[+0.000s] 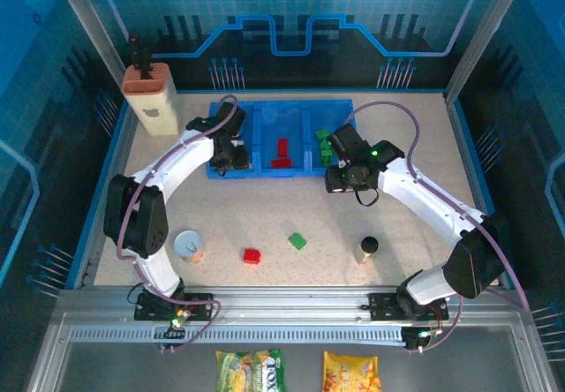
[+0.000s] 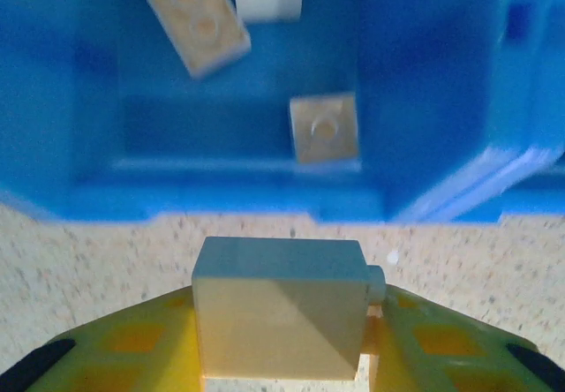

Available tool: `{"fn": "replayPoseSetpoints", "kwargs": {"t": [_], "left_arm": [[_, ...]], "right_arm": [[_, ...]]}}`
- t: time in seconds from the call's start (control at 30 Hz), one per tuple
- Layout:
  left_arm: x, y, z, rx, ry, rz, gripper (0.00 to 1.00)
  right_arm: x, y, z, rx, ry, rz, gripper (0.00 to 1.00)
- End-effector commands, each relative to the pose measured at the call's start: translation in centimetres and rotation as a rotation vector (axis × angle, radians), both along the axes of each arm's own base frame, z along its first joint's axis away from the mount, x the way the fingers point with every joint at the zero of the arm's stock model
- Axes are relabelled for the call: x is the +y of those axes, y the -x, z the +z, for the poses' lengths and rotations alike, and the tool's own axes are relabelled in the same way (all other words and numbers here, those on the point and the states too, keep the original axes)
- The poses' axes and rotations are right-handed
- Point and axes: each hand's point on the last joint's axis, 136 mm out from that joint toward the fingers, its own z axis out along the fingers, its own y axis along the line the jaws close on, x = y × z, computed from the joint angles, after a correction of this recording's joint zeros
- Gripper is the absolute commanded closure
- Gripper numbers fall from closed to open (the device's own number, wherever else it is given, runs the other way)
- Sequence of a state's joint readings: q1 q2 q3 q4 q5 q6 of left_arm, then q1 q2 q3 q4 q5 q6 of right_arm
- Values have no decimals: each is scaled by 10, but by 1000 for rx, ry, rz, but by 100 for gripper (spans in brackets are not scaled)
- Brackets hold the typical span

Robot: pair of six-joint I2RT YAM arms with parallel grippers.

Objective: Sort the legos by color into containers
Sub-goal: Place the lego in the container.

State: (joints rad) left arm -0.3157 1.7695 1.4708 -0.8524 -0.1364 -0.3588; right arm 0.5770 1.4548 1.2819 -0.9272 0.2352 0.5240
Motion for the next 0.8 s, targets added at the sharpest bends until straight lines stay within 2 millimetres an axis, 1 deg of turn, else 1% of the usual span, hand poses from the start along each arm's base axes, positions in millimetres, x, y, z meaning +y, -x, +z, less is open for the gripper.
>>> {"fn": "replayPoseSetpoints", "kwargs": {"t": [0.0,0.2,0.27,0.5,0.63,0.77], "left_arm": [[12,-18,0,10,-28,-6,58],[24,-64,1,-31,-14,28,58],[25,-80,1,-55,-5,34,58],[32,-134,-6,-120,-10,64,57],[35,-158,-18,-130,-10,77,57],[34,-179,-35,-128,-9,72,58]], "right_arm": [[-6,3,7,-5,16,-13,47],[-10,4,11,-8,27,-14,47],[-11,6,12,-9,29,-15,47],[-14,8,16,-16,33,-25,47],[-15,8,17,-15,32,-34,48],[-16,10,19,-23,23,-40,47]]}}
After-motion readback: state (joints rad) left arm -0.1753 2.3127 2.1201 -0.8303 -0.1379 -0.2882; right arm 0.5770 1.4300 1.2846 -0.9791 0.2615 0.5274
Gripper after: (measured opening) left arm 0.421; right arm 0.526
